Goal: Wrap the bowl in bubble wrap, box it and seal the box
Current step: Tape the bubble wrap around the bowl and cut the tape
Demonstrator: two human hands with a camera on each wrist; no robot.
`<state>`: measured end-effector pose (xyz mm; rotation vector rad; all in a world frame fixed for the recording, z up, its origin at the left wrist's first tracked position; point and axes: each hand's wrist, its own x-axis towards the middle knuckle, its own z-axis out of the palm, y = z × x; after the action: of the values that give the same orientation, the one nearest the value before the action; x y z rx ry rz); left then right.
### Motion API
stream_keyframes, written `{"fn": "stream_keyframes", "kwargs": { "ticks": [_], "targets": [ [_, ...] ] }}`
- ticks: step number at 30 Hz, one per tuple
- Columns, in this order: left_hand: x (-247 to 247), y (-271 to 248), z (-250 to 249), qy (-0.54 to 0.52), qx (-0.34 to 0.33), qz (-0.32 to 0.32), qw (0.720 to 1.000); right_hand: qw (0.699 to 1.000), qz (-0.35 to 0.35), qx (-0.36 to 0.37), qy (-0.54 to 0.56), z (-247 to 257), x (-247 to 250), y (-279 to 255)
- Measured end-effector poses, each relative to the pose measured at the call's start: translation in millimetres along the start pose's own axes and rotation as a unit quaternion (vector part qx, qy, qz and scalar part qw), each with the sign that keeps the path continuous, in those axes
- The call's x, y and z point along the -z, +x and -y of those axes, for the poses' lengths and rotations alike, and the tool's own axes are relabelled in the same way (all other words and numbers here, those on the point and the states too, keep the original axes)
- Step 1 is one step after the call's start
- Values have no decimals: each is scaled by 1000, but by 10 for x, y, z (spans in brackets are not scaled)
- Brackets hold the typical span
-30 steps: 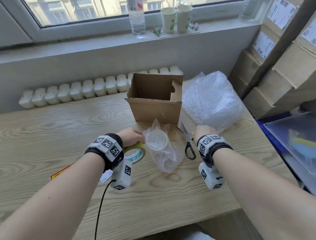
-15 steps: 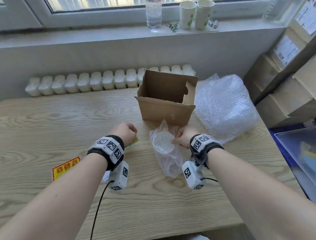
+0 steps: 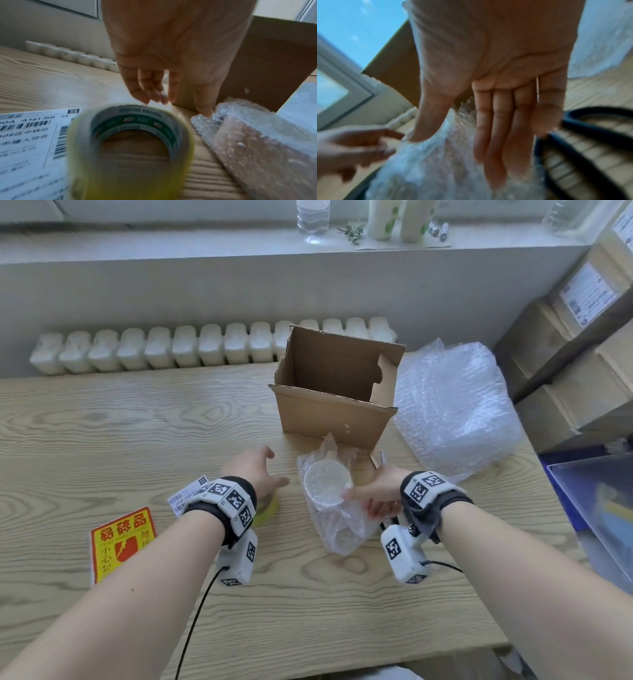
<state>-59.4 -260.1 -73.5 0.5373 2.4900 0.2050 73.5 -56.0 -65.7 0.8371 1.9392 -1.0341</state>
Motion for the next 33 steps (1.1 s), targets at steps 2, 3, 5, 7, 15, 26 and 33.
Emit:
{"fn": "stream_keyframes", "kwargs": {
  "ticks": [2, 3, 5, 7, 15, 26, 33],
  "targets": [
    [10, -14, -76, -19, -17, -42, 999, 994, 83, -35, -65, -61, -24, -56],
    [12, -11, -125, -40, -30, -46, 998, 991, 98, -48, -79, -87, -63, -52],
    [-1, 1, -242, -73, -67, -39, 994, 995, 70, -49, -56, -100, -156, -26],
    [-39, 13, -352, -75, -106, -32, 991, 998, 22, -47, -32, -94, -190, -16],
    [-195, 59, -555, -52, -107, 44, 992, 961, -160, -104, 199, -356, 0, -70],
    [-275, 97, -316, -269, 2, 97, 958, 932, -122, -26, 341, -451, -154, -94],
    [-136, 83, -303, -231, -27, 185, 955, 945, -91, -52, 309, -345, -196, -40]
  ]
}}
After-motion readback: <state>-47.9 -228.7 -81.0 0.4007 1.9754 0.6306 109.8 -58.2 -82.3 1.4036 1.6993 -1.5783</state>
